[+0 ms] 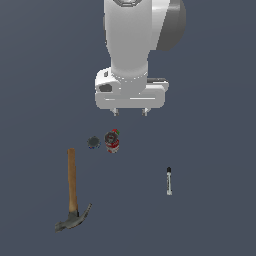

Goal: Pick up a designated object from a clutter of objects.

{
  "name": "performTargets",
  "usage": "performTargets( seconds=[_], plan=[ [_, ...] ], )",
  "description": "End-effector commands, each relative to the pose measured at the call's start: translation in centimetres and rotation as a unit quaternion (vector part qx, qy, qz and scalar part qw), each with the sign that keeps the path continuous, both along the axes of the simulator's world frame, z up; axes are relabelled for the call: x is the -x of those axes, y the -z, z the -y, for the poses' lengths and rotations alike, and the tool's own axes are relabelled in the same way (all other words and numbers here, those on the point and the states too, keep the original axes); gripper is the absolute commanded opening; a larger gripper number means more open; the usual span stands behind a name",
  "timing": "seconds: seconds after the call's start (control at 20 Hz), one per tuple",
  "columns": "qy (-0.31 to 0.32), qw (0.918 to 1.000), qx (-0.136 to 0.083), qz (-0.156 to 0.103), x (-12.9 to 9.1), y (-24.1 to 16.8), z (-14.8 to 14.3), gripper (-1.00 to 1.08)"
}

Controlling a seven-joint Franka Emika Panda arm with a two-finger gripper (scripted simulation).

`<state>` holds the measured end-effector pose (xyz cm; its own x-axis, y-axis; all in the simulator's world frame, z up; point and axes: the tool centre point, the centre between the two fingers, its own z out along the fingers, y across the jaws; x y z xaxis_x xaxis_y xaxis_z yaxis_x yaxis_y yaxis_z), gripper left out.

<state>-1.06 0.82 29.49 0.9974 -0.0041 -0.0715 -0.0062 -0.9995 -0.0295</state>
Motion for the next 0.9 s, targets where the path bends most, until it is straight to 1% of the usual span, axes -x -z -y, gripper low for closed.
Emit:
performTargets(
  seconds=[0.0,0.15,0.45,0.65,0.85],
  plan=[
    [0.000,1.0000,0.000,0.000,0.0,0.0,0.0,1.00],
    [0.002,1.0000,0.001,0.003,-0.2,-0.3,-0.1,1.00],
    [0.008,0.9998,0.005,0.018,-1.0,-1.6,-0.2,1.00],
    [0.008,0.9998,0.005,0.018,-1.0,-1.6,-0.2,1.00],
    [0.010,0.9998,0.006,0.018,-1.5,-1.1,-0.5,1.00]
  ],
)
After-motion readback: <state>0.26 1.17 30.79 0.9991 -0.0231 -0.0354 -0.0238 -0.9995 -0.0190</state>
